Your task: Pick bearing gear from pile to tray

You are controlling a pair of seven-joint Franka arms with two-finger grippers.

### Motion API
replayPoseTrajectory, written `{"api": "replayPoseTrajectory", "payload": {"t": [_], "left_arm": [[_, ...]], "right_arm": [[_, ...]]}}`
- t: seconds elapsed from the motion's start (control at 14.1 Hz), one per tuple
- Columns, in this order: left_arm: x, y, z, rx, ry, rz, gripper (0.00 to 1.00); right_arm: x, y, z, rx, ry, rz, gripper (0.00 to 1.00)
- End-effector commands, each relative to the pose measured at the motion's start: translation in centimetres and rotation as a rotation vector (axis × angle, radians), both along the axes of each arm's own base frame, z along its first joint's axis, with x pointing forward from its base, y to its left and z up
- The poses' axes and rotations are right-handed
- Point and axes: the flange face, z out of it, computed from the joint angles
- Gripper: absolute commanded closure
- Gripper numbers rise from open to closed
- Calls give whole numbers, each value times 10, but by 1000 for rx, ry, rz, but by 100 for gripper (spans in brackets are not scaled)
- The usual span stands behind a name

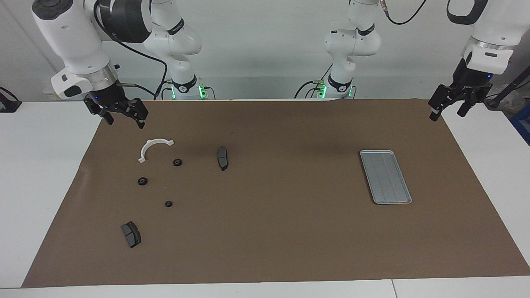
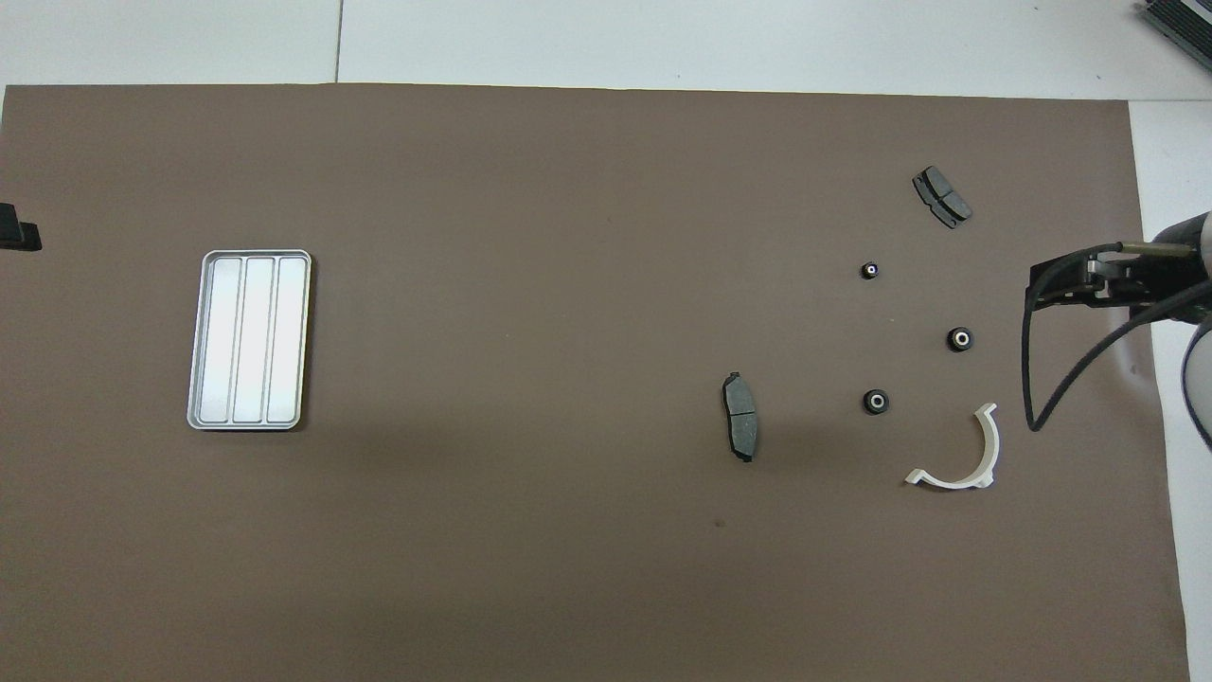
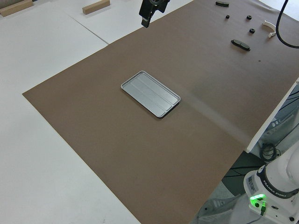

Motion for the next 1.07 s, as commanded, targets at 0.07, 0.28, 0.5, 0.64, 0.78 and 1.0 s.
{"api": "replayPoseTrajectory", "payload": {"t": [0.07, 0.28, 0.5, 0.64, 0.78, 1.0], "left_arm": [[-2, 21, -3, 14, 6, 37, 0], [-5, 35, 0, 13, 0, 62, 0], [-7, 33, 4, 13, -8, 59, 0], [-5, 28, 3, 13, -6, 50, 0], [-8, 29, 8, 12, -14, 49, 0], [-10, 37, 15, 12, -27, 65, 0]], "right_arm": [[20, -4, -31, 2, -30, -3, 0], [49, 1, -73, 6, -52, 9, 0], [77, 2, -124, 10, -72, 14, 0], [90, 3, -154, 12, -86, 15, 0], [101, 8, -181, 14, -96, 25, 0], [106, 22, -215, 18, -81, 47, 5]]}}
